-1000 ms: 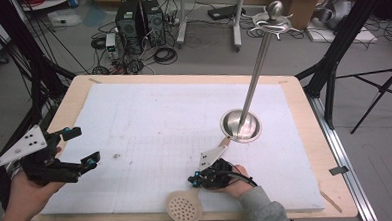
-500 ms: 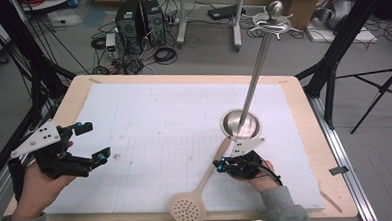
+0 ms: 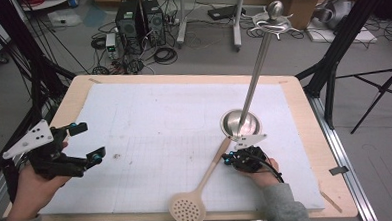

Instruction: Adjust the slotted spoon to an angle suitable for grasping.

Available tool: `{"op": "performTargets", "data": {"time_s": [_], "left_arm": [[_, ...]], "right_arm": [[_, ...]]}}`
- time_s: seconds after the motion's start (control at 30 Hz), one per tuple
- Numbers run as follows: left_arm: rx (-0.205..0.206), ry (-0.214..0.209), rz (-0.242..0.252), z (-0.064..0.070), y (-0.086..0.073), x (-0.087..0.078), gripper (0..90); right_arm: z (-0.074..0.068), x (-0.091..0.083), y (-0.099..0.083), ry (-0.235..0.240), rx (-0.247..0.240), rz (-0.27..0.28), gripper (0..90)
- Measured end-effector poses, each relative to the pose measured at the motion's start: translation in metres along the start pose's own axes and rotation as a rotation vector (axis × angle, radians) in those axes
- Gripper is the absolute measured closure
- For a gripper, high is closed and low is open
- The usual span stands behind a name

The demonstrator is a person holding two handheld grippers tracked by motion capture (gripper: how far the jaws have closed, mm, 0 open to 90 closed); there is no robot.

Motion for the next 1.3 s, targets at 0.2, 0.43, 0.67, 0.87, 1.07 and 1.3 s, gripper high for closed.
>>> {"op": "performTargets", "data": {"time_s": [0.2,0.43,0.67,0.87,1.07,1.3], "left_arm": [[-0.005,0.028,-0.007,-0.004,-0.005,-0.011,2.0],[-0.018,0.066,-0.001,-0.009,-0.010,-0.029,2.0],[-0.026,0.100,-0.009,-0.011,-0.018,-0.047,2.0],[-0.027,0.097,0.020,-0.007,-0.019,-0.061,2.0],[-0.015,0.078,0.031,-0.003,-0.017,-0.065,2.0],[-0.021,0.075,0.020,-0.005,-0.017,-0.057,2.0]], "right_arm": [[0.002,0.010,0.008,0.003,-0.015,0.016,90.0],[0.003,0.030,0.025,0.017,-0.027,0.025,90.0],[0.001,0.050,0.042,0.050,-0.040,0.036,90.0],[-0.006,0.068,0.059,0.093,-0.084,0.041,90.0],[-0.012,0.075,0.068,0.120,-0.103,0.049,90.0],[-0.023,0.064,0.077,0.198,-0.128,0.123,90.0]]}}
Point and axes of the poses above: each handheld gripper's, and its own axes: x roughly forward along the jaws, y roughly out of its top, z roughly to its right, the point moved 4 cm from there along x, roughly forward along the jaws, and after that the axes turned 10 degrees about -x, right-handed, at the moved point
